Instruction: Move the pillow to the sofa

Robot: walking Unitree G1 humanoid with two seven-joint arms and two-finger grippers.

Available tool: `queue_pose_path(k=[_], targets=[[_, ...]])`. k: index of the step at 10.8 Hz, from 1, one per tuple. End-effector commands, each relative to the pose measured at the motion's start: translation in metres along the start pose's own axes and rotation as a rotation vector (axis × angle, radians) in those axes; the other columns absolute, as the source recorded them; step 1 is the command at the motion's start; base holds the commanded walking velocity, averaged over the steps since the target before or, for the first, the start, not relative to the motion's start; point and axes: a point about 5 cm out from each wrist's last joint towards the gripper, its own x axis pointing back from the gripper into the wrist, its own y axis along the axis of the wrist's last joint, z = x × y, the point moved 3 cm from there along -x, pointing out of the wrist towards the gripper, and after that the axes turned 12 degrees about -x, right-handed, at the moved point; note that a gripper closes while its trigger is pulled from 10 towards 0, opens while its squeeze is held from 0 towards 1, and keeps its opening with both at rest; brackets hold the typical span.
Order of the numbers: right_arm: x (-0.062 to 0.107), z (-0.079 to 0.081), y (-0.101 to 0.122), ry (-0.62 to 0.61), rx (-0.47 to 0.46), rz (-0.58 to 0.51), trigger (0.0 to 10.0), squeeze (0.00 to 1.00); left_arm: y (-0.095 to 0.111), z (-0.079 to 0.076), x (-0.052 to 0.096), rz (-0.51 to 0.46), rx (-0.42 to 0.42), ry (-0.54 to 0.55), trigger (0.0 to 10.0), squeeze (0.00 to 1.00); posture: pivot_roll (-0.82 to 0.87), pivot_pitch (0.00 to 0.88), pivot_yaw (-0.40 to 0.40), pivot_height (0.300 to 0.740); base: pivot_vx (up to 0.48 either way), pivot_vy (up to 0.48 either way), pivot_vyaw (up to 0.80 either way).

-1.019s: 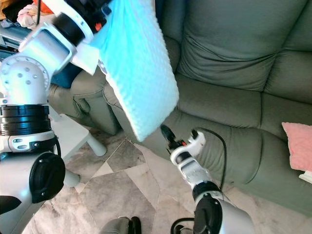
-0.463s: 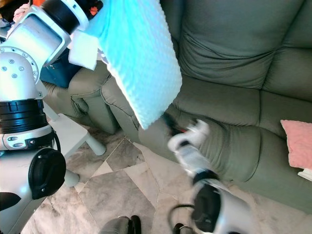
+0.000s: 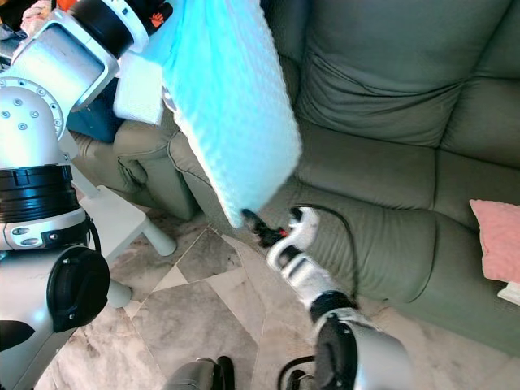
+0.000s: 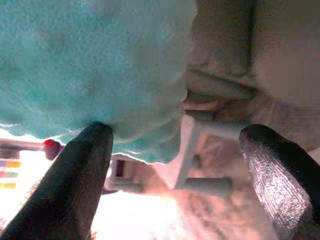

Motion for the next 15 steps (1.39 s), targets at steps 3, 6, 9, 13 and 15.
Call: queue_pose_path(k=[3, 6, 9, 13, 15], targets=[[-0.006, 0.003, -0.008, -0.043, 0.054, 0.026, 10.0, 0.00, 0.021, -0.016, -0.001, -0.060, -0.024, -0.045, 10.0, 0.00, 0.21, 0.195, 0.071, 0.740, 0.000, 0.000, 0.00], [-0.016, 0.018, -0.003, -0.051, 0.117, 0.020, 10.0, 0.00, 0.020, -0.019, 0.000, -0.056, -0.013, -0.044, 10.0, 0.00, 0.22, 0.202, 0.070, 0.740, 0.000, 0.000, 0.00], [-0.026, 0.031, -0.017, -0.055, 0.181, 0.079, 10.0, 0.00, 0.020, -0.022, 0.001, -0.053, -0.008, -0.040, 10.0, 0.00, 0.23, 0.213, 0.061, 0.740, 0.000, 0.000, 0.00], [-0.035, 0.045, -0.023, -0.070, 0.309, 0.089, 10.0, 0.00, 0.020, -0.028, 0.001, -0.048, 0.005, -0.047, 10.0, 0.00, 0.26, 0.225, 0.055, 0.740, 0.000, 0.000, 0.00], [-0.034, 0.039, -0.005, -0.175, 0.398, 0.021, 10.0, 0.00, 0.026, -0.031, 0.005, -0.053, 0.006, -0.048, 10.0, 0.00, 0.26, 0.231, 0.050, 0.740, 0.000, 0.000, 0.00]])
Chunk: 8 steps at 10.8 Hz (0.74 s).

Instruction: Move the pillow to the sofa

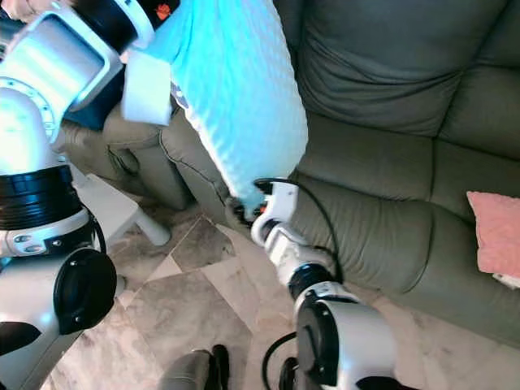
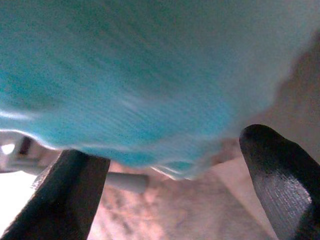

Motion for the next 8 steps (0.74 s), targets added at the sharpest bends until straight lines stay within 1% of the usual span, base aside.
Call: queue_pose_path(k=[1, 2, 3, 4, 6, 7, 8], targets=[[-0.001, 0.000, -0.007, -0.017, 0.011, 0.022, 9.1, 0.00, 0.019, -0.010, 0.004, -0.053, -0.033, -0.031, 10.0, 0.00, 0.27, 0.233, 0.047, 0.740, 0.000, 0.000, 0.00], [0.000, 0.000, -0.007, -0.013, 0.021, 0.019, 0.0, 0.00, 0.020, -0.011, 0.005, -0.056, -0.032, -0.027, 10.0, 0.00, 0.28, 0.234, 0.045, 0.740, 0.000, 0.000, 0.00], [0.000, 0.000, -0.006, -0.012, 0.035, 0.012, 0.0, 0.00, 0.022, -0.012, 0.005, -0.059, -0.028, -0.030, 10.0, 0.00, 0.28, 0.234, 0.044, 0.740, 0.000, 0.000, 0.00], [0.000, 0.000, -0.003, -0.006, 0.023, 0.001, 0.0, 0.00, 0.024, -0.012, 0.006, -0.060, -0.025, -0.033, 10.0, 0.00, 0.28, 0.234, 0.044, 0.740, 0.000, 0.000, 0.00], [0.000, 0.002, 0.001, 0.008, 0.052, -0.018, 0.0, 0.00, 0.027, -0.012, 0.005, -0.052, -0.014, -0.039, 10.0, 0.00, 0.28, 0.235, 0.045, 0.740, 0.000, 0.000, 0.00], [-0.001, 0.006, 0.004, 0.025, 0.055, -0.026, 0.0, 0.00, 0.030, -0.010, -0.002, -0.041, -0.009, -0.039, 10.0, 0.00, 0.28, 0.235, 0.046, 0.740, 0.000, 0.000, 0.00], [-0.001, 0.008, 0.006, 0.034, 0.069, -0.030, 0.0, 0.00, 0.035, -0.005, -0.012, -0.035, 0.000, -0.030, 10.0, 0.00, 0.28, 0.235, 0.045, 0.740, 0.000, 0.000, 0.00]])
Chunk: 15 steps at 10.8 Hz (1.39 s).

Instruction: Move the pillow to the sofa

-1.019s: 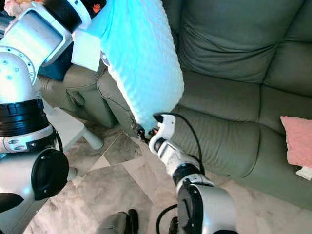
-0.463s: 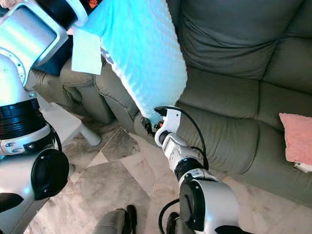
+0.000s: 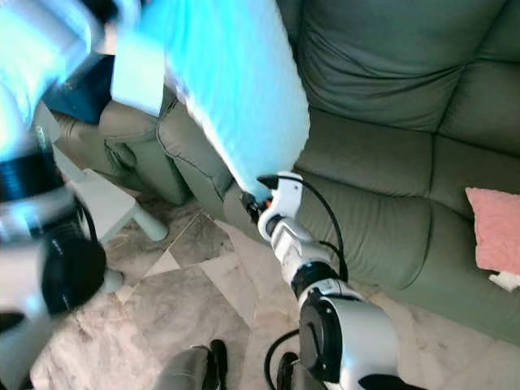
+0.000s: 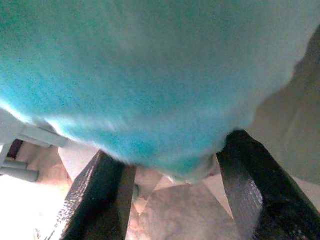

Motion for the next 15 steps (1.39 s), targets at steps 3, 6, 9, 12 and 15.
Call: queue_pose_path(k=[3, 6, 9, 12, 15], targets=[[-0.001, 0.002, -0.004, -0.002, 0.020, 0.010, 0.0, 0.00, 0.021, 0.000, -0.009, -0.039, -0.012, -0.020, 10.0, 0.00, 0.28, 0.231, 0.045, 0.740, 0.000, 0.000, 0.00], [0.000, -0.001, -0.002, -0.012, 0.027, 0.003, 0.0, 0.00, 0.024, -0.004, 0.007, -0.047, -0.025, -0.044, 10.0, 0.00, 0.28, 0.226, 0.046, 0.740, 0.000, 0.000, 0.00], [0.001, -0.003, 0.000, -0.021, 0.037, -0.002, 0.0, 0.00, 0.022, -0.009, 0.025, -0.052, -0.036, -0.058, 10.0, 0.00, 0.28, 0.226, 0.044, 0.740, 0.000, 0.000, 0.00], [0.001, -0.003, 0.001, -0.017, 0.045, -0.005, 0.0, 0.00, 0.017, -0.014, 0.039, -0.054, -0.037, -0.058, 10.0, 0.00, 0.28, 0.229, 0.046, 0.740, 0.000, 0.000, 0.00], [0.000, 0.001, 0.012, 0.005, 0.099, -0.032, 0.0, 0.00, 0.008, -0.015, 0.052, -0.041, -0.035, -0.040, 10.0, 0.00, 0.27, 0.229, 0.041, 0.740, 0.000, 0.000, 0.00]])
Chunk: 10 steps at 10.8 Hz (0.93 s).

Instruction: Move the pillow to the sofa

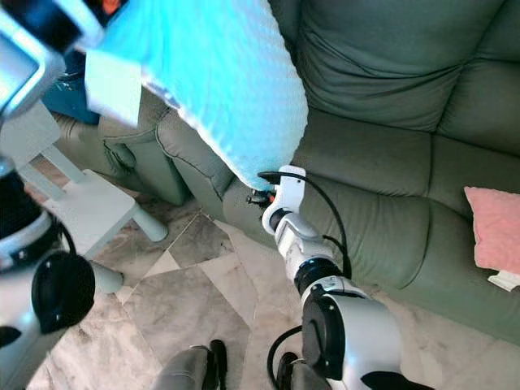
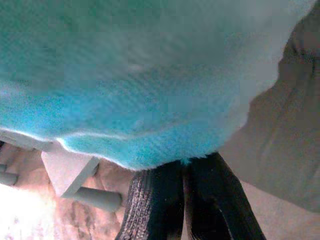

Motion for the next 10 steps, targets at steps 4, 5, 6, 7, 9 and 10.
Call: queue_pose_path(k=[4, 5, 6, 7, 9, 10], targets=[[0.005, -0.006, 0.035, 0.070, 0.110, -0.105, 0.0, 0.00, -0.065, 0.054, 0.030, 0.146, -0.084, 0.252, 10.0, 0.00, 0.17, 0.214, 0.022, 0.740, 0.000, 0.000, 0.00], [0.010, -0.016, 0.044, 0.069, 0.124, -0.149, 0.0, 0.00, -0.092, 0.073, 0.047, 0.199, -0.086, 0.321, 10.0, 0.00, 0.12, 0.207, 0.019, 0.740, 0.000, 0.000, 0.00], [0.013, -0.020, 0.049, 0.068, 0.117, -0.172, 0.0, 0.00, -0.106, 0.080, 0.055, 0.230, -0.079, 0.348, 10.0, 0.00, 0.10, 0.201, 0.017, 0.740, 0.000, 0.000, 0.00], [0.019, -0.030, 0.057, 0.055, 0.096, -0.223, 0.0, 0.00, -0.131, 0.090, 0.065, 0.274, -0.058, 0.391, 10.0, 0.00, 0.05, 0.191, 0.013, 0.740, 0.000, 0.000, 0.00], [0.030, -0.043, 0.068, 0.044, 0.134, -0.296, 0.0, 0.00, -0.170, 0.094, 0.082, 0.344, -0.075, 0.419, 10.0, 0.00, -0.01, 0.173, 0.005, 0.740, 0.000, 0.000, 0.00], [0.037, -0.048, 0.076, 0.039, 0.136, -0.338, 0.0, 0.00, -0.199, 0.095, 0.094, 0.413, -0.058, 0.461, 10.0, 0.00, -0.05, 0.168, 0.002, 0.740, 0.000, 0.000, 0.00]])
